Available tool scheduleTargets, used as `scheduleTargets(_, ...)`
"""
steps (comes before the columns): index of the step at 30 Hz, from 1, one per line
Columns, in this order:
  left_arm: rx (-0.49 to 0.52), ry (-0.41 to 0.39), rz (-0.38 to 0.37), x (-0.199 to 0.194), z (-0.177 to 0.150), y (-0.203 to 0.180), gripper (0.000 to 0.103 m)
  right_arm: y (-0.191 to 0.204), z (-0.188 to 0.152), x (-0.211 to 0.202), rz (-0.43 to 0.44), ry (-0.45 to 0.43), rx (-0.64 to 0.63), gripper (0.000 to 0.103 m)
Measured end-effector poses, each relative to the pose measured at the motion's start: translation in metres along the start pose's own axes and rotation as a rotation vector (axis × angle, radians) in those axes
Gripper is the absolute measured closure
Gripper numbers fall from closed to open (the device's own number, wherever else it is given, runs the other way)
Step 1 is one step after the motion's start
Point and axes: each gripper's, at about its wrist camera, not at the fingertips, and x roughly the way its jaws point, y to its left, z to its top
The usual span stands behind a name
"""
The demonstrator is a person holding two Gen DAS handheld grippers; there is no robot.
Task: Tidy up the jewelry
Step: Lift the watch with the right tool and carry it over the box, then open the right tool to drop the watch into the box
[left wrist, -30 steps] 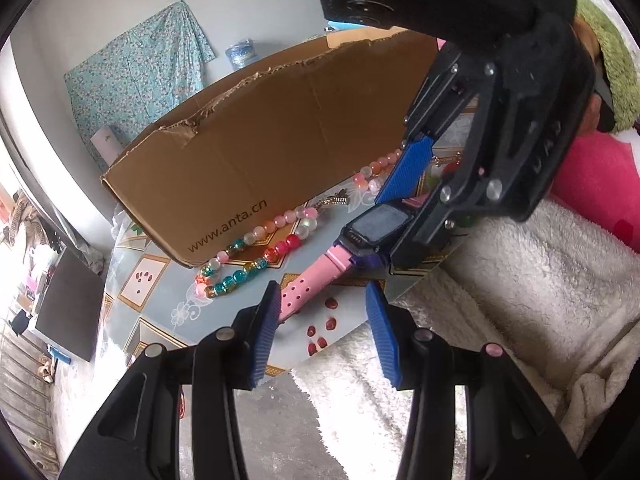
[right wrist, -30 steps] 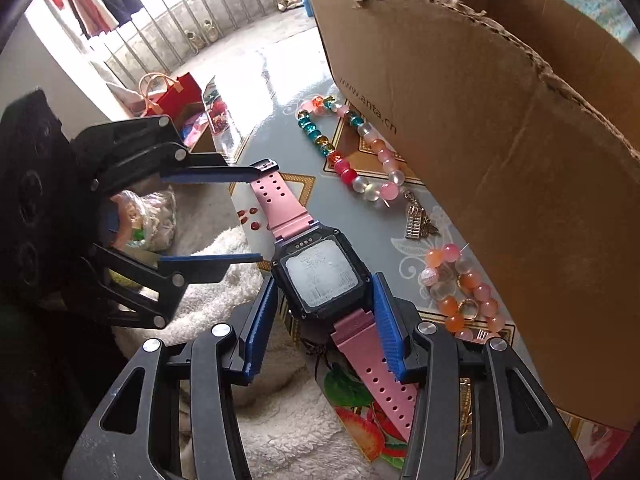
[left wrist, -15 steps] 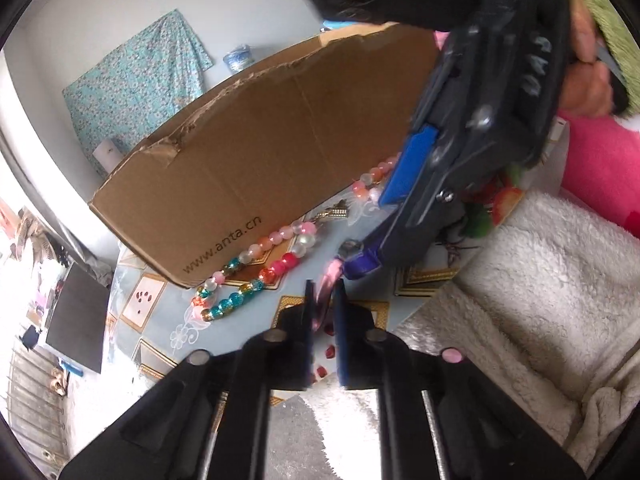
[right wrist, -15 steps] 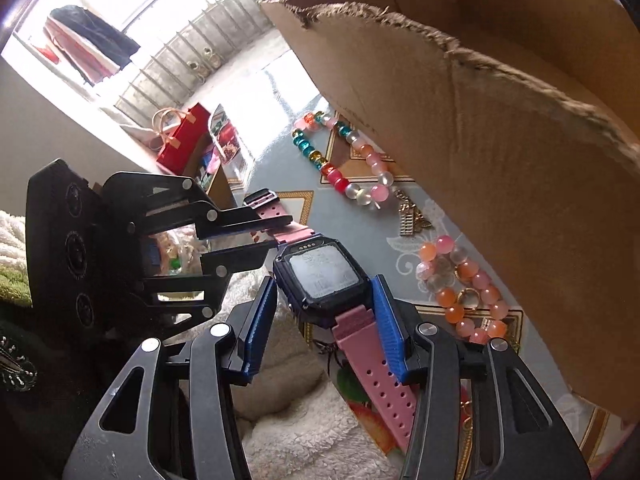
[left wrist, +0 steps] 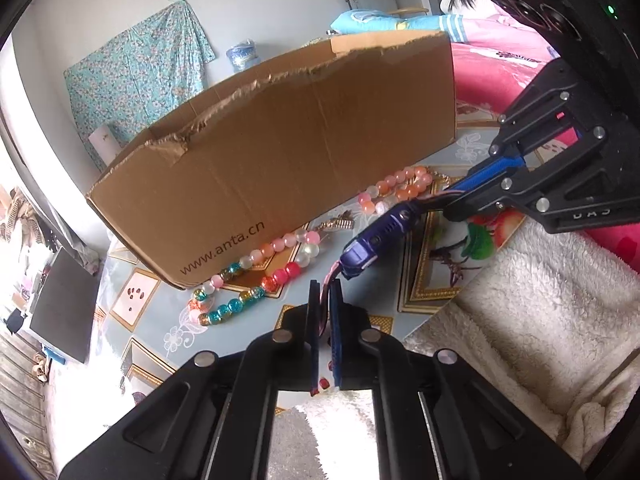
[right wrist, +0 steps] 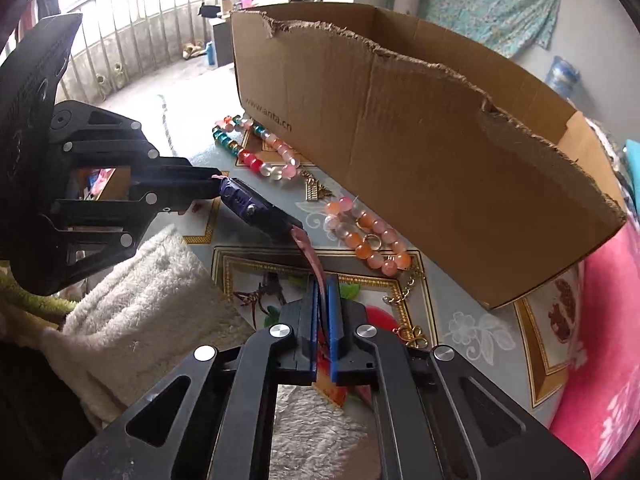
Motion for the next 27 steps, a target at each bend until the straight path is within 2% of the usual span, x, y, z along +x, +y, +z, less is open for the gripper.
scheduleTargets(5,0.005,-0.070,0.042,-0.031,0.014,0.002,0.100,-0.006,0.009,-0.041,-0.044,-0.090,-0.019,0.102)
scheduleTargets(9,0.010,-0.159,0.083,-0.069,0.042,0.020,0.101,-0.012,0.037,-0.092,-0.068,-0.187,-0.063,0.102)
scheduleTargets(11,0.013,-0.198,0.100,-0.081,0.063,0.036,0.100,-0.021,0.058,-0.105,-0.058,-0.220,-0.064,0.102)
scheduleTargets(13,-0.010,-0.201,0.085,-0.080,0.090,0.058,0.100,-0.044,0.085,-0.107,-0.003,-0.210,-0.033,0.102)
scheduleTargets(16,-0.040,-0.146,0.041,-0.056,0.131,0.091,0.100,-0.089,0.128,-0.086,0.123,-0.100,0.044,0.102)
scheduleTargets(17,-0.052,-0.110,0.020,-0.043,0.141,0.101,0.100,-0.101,0.138,-0.073,0.139,-0.062,0.065,0.102)
scheduleTargets(20,-0.109,0.051,-0.065,0.009,0.171,0.130,0.100,-0.134,0.162,-0.026,0.217,0.097,0.153,0.102)
scheduleTargets(24,-0.063,0.234,-0.071,0.082,0.191,0.132,0.100,-0.161,0.173,0.035,0.271,0.288,0.213,0.102)
scheduleTargets(27,-0.064,0.346,-0.092,0.127,0.194,0.139,0.098,-0.169,0.172,0.073,0.275,0.388,0.254,0.102)
